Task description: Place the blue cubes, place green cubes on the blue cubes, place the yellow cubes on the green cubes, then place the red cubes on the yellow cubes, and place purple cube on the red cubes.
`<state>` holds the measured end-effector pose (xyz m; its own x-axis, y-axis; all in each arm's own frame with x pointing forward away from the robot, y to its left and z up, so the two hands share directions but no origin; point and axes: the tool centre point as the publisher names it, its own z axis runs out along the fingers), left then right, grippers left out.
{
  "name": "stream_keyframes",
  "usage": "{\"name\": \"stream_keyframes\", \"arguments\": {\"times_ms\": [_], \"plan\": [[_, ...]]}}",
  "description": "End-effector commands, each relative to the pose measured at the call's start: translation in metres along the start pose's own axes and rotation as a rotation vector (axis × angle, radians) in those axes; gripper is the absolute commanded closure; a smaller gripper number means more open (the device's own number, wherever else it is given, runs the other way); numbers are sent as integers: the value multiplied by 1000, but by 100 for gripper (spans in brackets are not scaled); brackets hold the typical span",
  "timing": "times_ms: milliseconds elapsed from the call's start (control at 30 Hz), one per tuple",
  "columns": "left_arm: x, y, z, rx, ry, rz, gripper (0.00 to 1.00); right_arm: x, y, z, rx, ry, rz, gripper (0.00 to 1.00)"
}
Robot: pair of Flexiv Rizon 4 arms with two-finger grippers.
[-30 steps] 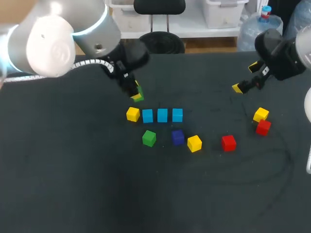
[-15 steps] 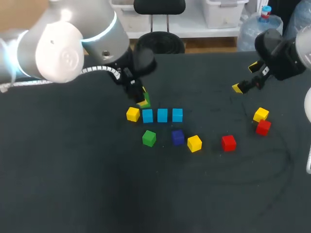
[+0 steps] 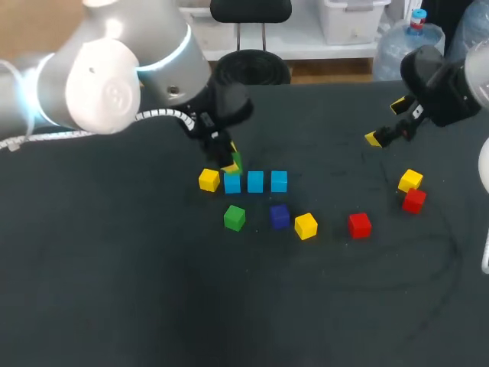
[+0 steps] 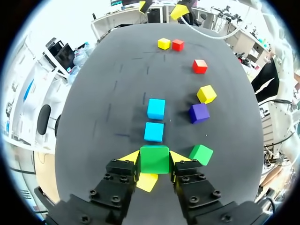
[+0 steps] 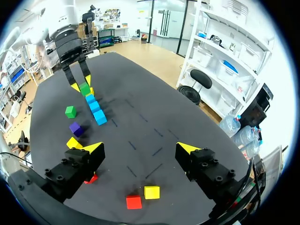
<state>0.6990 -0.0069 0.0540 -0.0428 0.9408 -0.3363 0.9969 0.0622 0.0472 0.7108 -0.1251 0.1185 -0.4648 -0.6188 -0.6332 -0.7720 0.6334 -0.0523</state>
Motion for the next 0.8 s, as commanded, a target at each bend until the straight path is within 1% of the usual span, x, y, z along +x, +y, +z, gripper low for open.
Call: {"name": "stream_keyframes", "arguments": {"times_ms": [33, 67, 800], "plan": [[-1, 3, 3, 23, -1, 14, 98, 0, 1, 0, 5, 1, 1, 0], [-1, 3, 3, 29, -5, 19, 100, 0, 1, 0, 5, 1, 1, 0], [-6, 4, 12, 60, -4, 60, 100, 0, 1, 0, 5, 1, 1, 0]]}}
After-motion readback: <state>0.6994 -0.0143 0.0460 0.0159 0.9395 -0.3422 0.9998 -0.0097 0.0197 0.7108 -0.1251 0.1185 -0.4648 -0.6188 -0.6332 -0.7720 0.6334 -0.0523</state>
